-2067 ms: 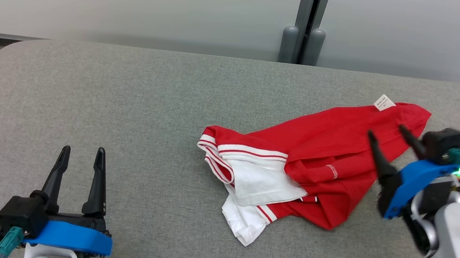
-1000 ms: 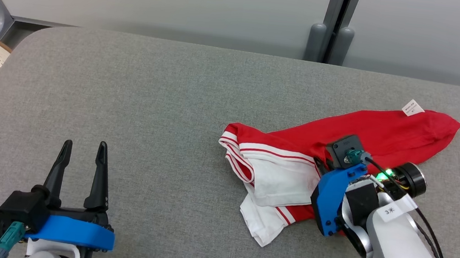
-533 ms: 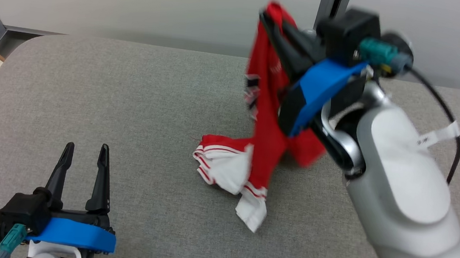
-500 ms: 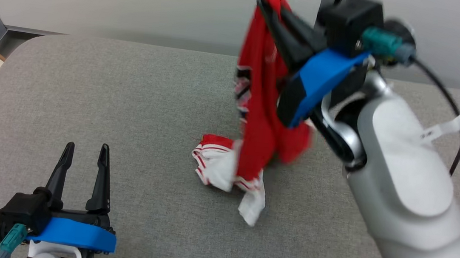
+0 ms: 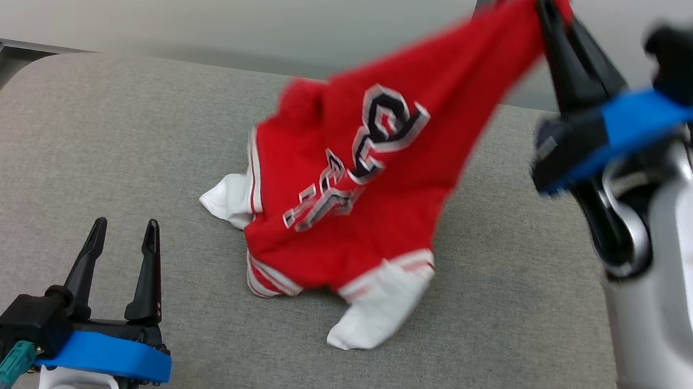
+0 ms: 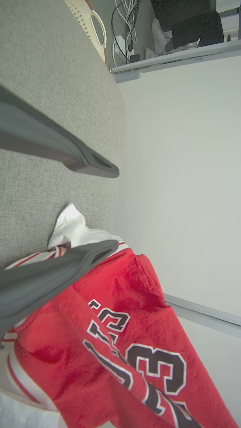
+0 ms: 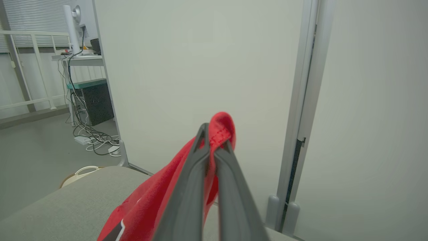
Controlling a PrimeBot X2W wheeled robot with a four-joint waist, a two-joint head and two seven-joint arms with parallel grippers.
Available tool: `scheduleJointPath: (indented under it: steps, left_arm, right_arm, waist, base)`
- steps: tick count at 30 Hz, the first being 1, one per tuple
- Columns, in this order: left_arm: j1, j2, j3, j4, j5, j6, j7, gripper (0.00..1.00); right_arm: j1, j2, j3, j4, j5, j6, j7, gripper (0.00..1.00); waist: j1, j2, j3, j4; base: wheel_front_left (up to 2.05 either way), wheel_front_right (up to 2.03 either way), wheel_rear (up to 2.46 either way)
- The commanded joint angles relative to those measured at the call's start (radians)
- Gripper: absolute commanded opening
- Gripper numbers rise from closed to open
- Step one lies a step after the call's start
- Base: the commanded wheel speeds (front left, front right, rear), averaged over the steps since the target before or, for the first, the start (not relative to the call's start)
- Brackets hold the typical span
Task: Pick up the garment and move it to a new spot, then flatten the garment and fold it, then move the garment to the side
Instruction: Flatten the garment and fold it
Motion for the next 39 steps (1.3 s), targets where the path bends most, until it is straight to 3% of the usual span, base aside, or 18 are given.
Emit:
scheduleJointPath:
  steps: [1, 8, 9, 10, 15, 21, 33, 39]
  left_arm:
    - [0.000, -0.001, 0.005, -0.006, 0.007, -0.002, -0.002, 1.00]
    - [-0.011, 0.011, 0.009, -0.010, 0.007, -0.002, -0.002, 1.00]
    - [-0.014, 0.011, 0.009, -0.010, 0.007, -0.002, -0.002, 1.00]
    - [-0.017, 0.012, 0.007, -0.010, 0.007, -0.002, -0.002, 1.00]
    - [-0.017, 0.015, 0.010, -0.006, 0.007, -0.002, -0.002, 1.00]
    - [-0.011, 0.018, 0.004, 0.000, 0.004, -0.002, -0.002, 1.00]
    - [0.007, 0.013, -0.029, 0.014, 0.008, -0.002, -0.002, 1.00]
    - [0.031, 0.009, -0.061, 0.033, 0.004, -0.002, -0.002, 1.00]
  right_arm:
    - [0.071, -0.014, -0.037, -0.012, -0.009, 0.001, 0.014, 0.00]
    - [0.382, -0.060, -0.250, -0.051, -0.099, 0.001, 0.045, 0.00]
    - [0.414, -0.063, -0.273, -0.059, -0.114, 0.001, 0.042, 0.21]
    - [0.444, -0.062, -0.299, -0.067, -0.125, 0.001, 0.040, 1.00]
    - [0.558, -0.023, -0.394, -0.111, -0.173, 0.001, 0.039, 1.00]
    - [0.643, 0.019, -0.431, -0.158, -0.217, 0.001, 0.034, 1.00]
    - [0.734, 0.044, -0.321, -0.182, -0.263, 0.000, -0.220, 1.00]
    - [0.759, 0.047, -0.281, -0.145, -0.236, 0.001, -0.253, 1.00]
  waist:
    - [0.0000, -0.0001, 0.004, -0.007]
    - [0.0000, -0.0001, 0.018, -0.039]
    - [0.0000, -0.0001, 0.020, -0.043]
    - [0.0000, -0.0001, 0.021, -0.046]
    - [0.0000, -0.0001, 0.019, -0.066]
    - [0.0000, -0.0001, 0.009, -0.086]
    - [0.0000, -0.0001, -0.023, -0.096]
    - [0.0000, -0.0001, -0.031, -0.098]
  base:
    - [0.00, 0.00, 0.00]
    - [0.00, 0.00, 0.00]
    - [0.00, 0.00, 0.00]
    - [0.00, 0.00, 0.00]
    - [0.00, 0.00, 0.00]
    - [0.00, 0.00, 0.00]
    - [0.00, 0.00, 0.00]
    - [0.00, 0.00, 0.00]
